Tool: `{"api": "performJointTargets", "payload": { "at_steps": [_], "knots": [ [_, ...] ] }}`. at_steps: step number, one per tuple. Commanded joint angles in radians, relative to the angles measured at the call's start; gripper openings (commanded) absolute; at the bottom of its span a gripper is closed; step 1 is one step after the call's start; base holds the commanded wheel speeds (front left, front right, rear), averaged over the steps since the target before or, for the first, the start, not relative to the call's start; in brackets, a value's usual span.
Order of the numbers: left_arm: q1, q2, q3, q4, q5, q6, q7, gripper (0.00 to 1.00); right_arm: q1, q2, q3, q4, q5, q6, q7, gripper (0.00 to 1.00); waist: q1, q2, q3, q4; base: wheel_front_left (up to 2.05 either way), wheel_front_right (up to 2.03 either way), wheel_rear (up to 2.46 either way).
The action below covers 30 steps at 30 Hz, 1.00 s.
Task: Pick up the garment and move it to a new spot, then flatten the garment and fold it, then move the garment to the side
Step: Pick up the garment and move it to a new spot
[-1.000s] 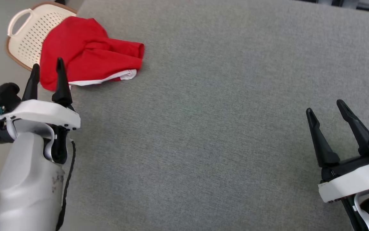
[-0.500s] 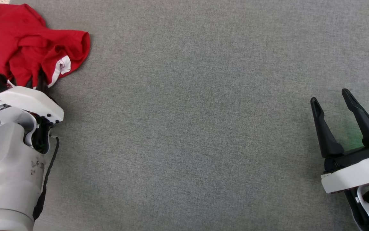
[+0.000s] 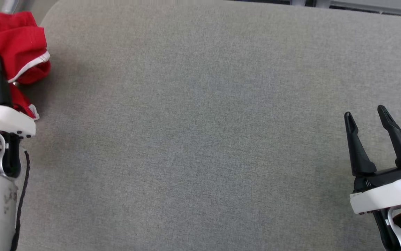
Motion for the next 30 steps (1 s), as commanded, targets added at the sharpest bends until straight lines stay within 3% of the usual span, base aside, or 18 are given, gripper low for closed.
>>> {"api": "performJointTargets", "payload": {
  "at_steps": [1,10,14,18,25,30],
  "knots": [
    [0.032,0.0,0.008,-0.023,0.014,0.01,-0.004,0.0,0.008,0.0,-0.001,0.005,0.004,0.0,-0.008,1.0,0.0,0.0,-0.039,-0.017,0.0,0.0,0.0],
    [0.401,-0.064,0.034,-0.483,0.084,0.108,0.001,0.0,0.059,0.027,0.02,0.032,0.013,0.0,-0.035,1.0,0.0,0.0,-0.154,-0.078,0.0,0.0,0.0],
    [0.561,-0.09,0.019,-0.675,0.097,0.166,0.049,0.0,0.085,0.04,0.027,0.039,0.021,0.0,-0.042,1.0,0.0,0.0,-0.193,-0.11,0.0,0.0,0.0],
    [0.652,-0.105,-0.023,-0.813,0.113,0.191,0.109,0.0,0.104,0.051,0.028,0.044,0.025,0.0,-0.045,1.0,0.0,0.0,-0.215,-0.146,0.0,0.0,0.0],
    [0.674,-0.104,-0.102,-0.886,0.138,0.178,0.181,0.0,0.09,0.065,0.054,0.048,0.035,0.0,-0.056,1.0,0.0,0.0,-0.212,-0.274,0.0,0.0,0.0],
    [0.579,-0.12,-0.187,-0.835,0.152,0.121,0.215,0.0,0.076,0.077,0.059,0.057,0.044,0.0,-0.073,1.0,0.0,0.0,-0.162,-0.386,0.0,0.0,0.0]
  ]
}}
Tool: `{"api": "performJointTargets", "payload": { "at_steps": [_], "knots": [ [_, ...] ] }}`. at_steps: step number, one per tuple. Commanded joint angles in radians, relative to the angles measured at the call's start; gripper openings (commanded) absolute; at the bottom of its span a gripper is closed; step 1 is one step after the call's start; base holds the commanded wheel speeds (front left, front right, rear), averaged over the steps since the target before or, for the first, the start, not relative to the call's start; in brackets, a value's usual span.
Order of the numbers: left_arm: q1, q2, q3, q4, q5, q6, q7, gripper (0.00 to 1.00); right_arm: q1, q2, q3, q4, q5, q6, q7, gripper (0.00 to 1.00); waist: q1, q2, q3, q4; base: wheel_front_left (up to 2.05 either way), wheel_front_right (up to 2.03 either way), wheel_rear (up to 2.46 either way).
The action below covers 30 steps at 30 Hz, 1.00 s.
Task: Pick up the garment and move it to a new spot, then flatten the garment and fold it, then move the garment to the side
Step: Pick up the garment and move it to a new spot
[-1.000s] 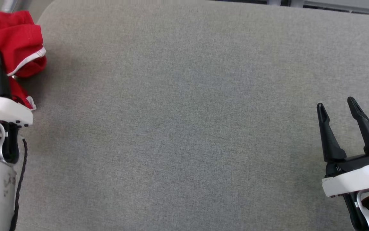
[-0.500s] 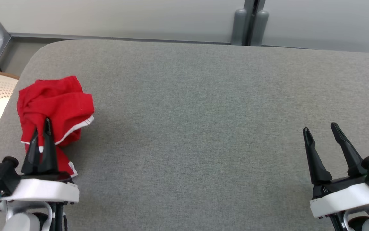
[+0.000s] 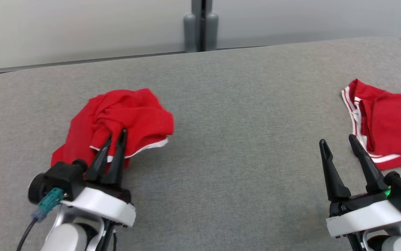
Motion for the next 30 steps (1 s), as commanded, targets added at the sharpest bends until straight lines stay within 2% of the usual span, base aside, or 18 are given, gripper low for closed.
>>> {"api": "performJointTargets", "payload": {
  "at_steps": [1,6,12,17,18,19,20,26,28,30],
  "knots": [
    [-0.058,-0.007,-0.037,0.038,0.013,-0.032,0.013,0.0,-0.013,0.007,-0.003,0.008,0.009,0.0,-0.015,1.0,0.0,0.0,0.047,-0.103,0.0,0.0,0.0],
    [-0.186,-0.035,-0.155,0.167,0.044,-0.11,0.046,0.0,-0.017,0.027,-0.006,0.032,0.019,0.0,-0.046,1.0,0.0,0.0,0.099,-0.187,0.0,0.0,0.0],
    [-0.285,-0.081,-0.26,0.313,0.052,-0.15,0.034,0.0,-0.032,0.042,0.001,0.058,0.029,0.0,-0.076,1.0,0.0,0.0,0.148,-0.229,0.0,0.0,0.0],
    [-0.335,-0.11,-0.366,0.409,0.039,-0.164,0.013,0.0,-0.049,0.05,0.005,0.084,0.033,0.0,-0.105,1.0,0.0,0.0,0.178,-0.242,0.0,0.0,0.0],
    [-0.343,-0.112,-0.384,0.42,0.038,-0.166,0.002,0.07,-0.054,0.051,0.005,0.089,0.033,0.0,-0.109,1.0,0.0,0.0,0.18,-0.242,0.0,0.0,0.0],
    [-0.347,-0.115,-0.397,0.43,0.033,-0.165,-0.005,0.49,-0.058,0.052,0.007,0.093,0.033,0.0,-0.114,1.0,0.0,0.0,0.181,-0.242,0.0,0.0,0.0],
    [-0.352,-0.117,-0.413,0.437,0.035,-0.166,-0.018,1.0,-0.06,0.053,0.008,0.097,0.032,0.0,-0.117,1.0,0.0,0.0,0.181,-0.241,0.0,0.0,0.0],
    [-0.339,-0.104,-0.44,0.416,0.039,-0.165,-0.123,1.0,-0.068,0.045,0.011,0.109,0.017,0.0,-0.123,1.0,0.0,0.0,0.148,-0.199,0.0,0.0,0.0],
    [-0.321,-0.097,-0.431,0.394,0.041,-0.151,-0.153,1.0,-0.067,0.037,0.011,0.105,0.015,0.0,-0.116,1.0,0.0,0.0,0.128,-0.178,0.0,0.0,0.0],
    [-0.292,-0.085,-0.39,0.347,0.035,-0.111,-0.185,1.0,-0.06,0.019,0.004,0.094,0.008,0.0,-0.102,1.0,0.0,0.0,0.097,-0.141,0.0,0.0,0.0]
  ]
}}
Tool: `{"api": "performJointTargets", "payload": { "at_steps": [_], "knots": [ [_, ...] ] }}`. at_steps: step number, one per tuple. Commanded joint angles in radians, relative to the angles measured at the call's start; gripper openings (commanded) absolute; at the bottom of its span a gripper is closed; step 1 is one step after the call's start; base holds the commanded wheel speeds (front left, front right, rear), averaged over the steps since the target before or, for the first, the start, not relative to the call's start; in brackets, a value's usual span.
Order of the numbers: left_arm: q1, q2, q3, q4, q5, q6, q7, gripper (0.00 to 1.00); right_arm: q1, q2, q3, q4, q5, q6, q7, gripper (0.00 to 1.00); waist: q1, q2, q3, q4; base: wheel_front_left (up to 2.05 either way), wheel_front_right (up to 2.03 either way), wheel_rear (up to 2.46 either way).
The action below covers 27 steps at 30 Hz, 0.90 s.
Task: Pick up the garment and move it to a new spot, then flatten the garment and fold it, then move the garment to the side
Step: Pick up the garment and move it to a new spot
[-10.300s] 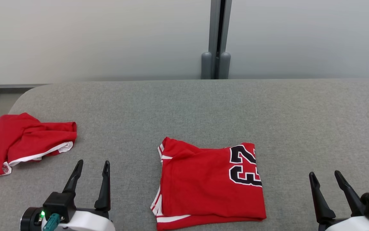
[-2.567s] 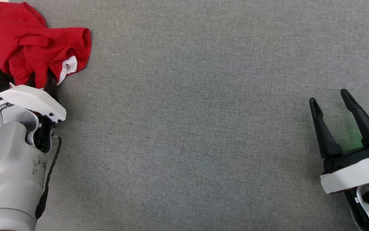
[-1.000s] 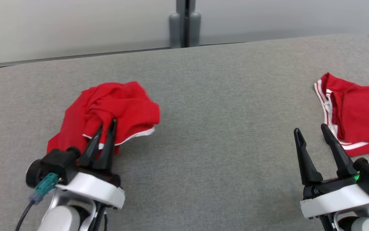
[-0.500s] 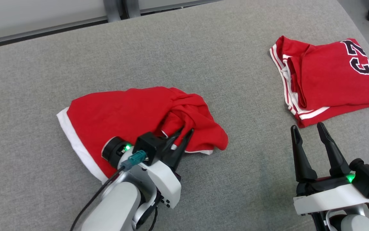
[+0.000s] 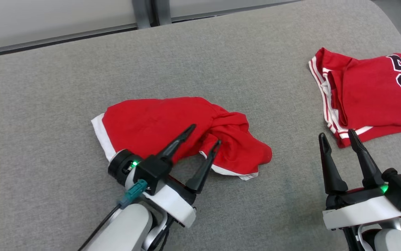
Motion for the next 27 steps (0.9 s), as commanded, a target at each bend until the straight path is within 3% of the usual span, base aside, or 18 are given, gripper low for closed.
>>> {"api": "performJointTargets", "payload": {
  "at_steps": [1,6,11,20,27],
  "knots": [
    [0.021,0.012,0.026,-0.017,-0.009,0.022,-0.01,1.0,0.002,-0.013,-0.008,-0.01,-0.006,0.0,0.008,1.0,0.0,0.0,-0.039,0.044,0.0,0.0,0.0],
    [0.074,0.044,0.142,-0.098,-0.024,0.101,-0.029,1.0,0.029,-0.028,-0.027,-0.034,-0.013,0.0,0.037,1.0,0.0,0.0,-0.091,0.113,0.0,0.0,0.0],
    [0.129,0.094,0.264,-0.142,-0.046,0.138,-0.032,1.0,0.058,-0.031,-0.042,-0.056,-0.016,0.0,0.063,1.0,0.0,0.0,-0.132,0.174,0.0,0.0,0.0],
    [0.262,0.152,0.444,-0.143,-0.098,0.119,-0.032,1.0,0.11,-0.036,-0.039,-0.053,-0.015,0.0,0.088,1.0,0.0,0.0,-0.203,0.229,0.0,0.0,0.0],
    [0.345,0.154,0.453,-0.143,-0.108,0.107,-0.032,1.0,0.146,-0.044,-0.034,-0.052,-0.018,0.0,0.102,1.0,0.0,0.0,-0.241,0.229,0.0,0.0,0.0]
  ]
}}
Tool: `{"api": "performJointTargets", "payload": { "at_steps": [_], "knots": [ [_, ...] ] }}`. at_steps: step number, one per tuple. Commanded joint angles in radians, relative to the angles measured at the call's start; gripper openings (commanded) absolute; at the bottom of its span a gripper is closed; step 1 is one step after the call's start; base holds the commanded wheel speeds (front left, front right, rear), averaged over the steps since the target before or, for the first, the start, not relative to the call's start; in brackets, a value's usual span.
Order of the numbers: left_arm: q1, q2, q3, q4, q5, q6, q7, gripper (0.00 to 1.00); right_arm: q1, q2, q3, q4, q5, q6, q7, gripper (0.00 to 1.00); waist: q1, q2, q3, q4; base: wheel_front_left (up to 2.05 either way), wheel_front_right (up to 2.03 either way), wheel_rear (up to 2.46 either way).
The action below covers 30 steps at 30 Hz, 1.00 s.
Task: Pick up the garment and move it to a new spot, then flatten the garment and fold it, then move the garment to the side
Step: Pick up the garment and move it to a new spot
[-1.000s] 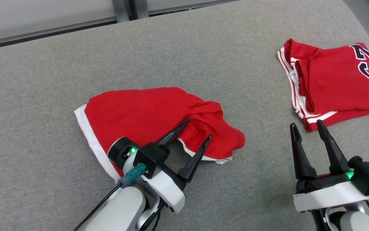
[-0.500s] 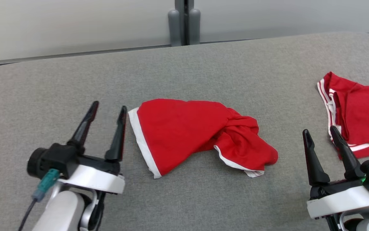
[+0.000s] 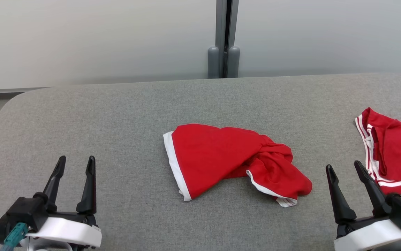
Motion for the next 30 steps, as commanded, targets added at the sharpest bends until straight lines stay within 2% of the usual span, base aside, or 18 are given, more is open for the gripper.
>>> {"api": "performJointTargets", "payload": {
  "at_steps": [1,13,30],
  "knots": [
    [0.009,0.002,0.0,-0.005,-0.002,0.001,-0.004,1.0,0.01,-0.005,0.0,0.002,-0.005,0.0,0.006,1.0,0.0,0.0,-0.007,-0.001,0.0,0.0,0.0],
    [0.114,0.001,-0.023,-0.071,0.002,0.04,0.029,1.0,0.083,-0.001,-0.018,-0.019,-0.001,0.0,0.025,1.0,0.0,0.0,-0.044,0.001,0.0,0.0,0.0],
    [0.128,0.006,-0.04,-0.118,-0.001,0.061,0.058,1.0,0.077,0.002,-0.025,-0.025,0.011,0.0,0.03,1.0,0.0,0.0,-0.043,0.002,0.0,0.0,0.0]
  ]
}}
